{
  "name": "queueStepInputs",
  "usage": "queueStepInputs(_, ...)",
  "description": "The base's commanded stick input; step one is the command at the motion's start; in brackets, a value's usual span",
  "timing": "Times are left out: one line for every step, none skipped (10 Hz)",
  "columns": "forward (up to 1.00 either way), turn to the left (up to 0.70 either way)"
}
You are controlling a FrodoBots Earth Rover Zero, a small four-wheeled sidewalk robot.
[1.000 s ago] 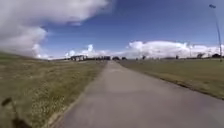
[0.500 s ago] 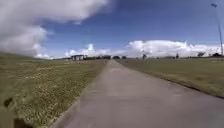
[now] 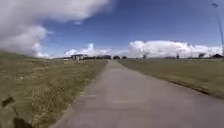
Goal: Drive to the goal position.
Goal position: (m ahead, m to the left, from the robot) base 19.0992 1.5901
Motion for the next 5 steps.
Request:
queueStepInputs(0.7, 0.0)
queueStepInputs(0.7, 0.0)
queueStepInputs(0.7, 0.0)
queueStepInputs(0.7, 0.0)
queueStepInputs(0.7, 0.0)
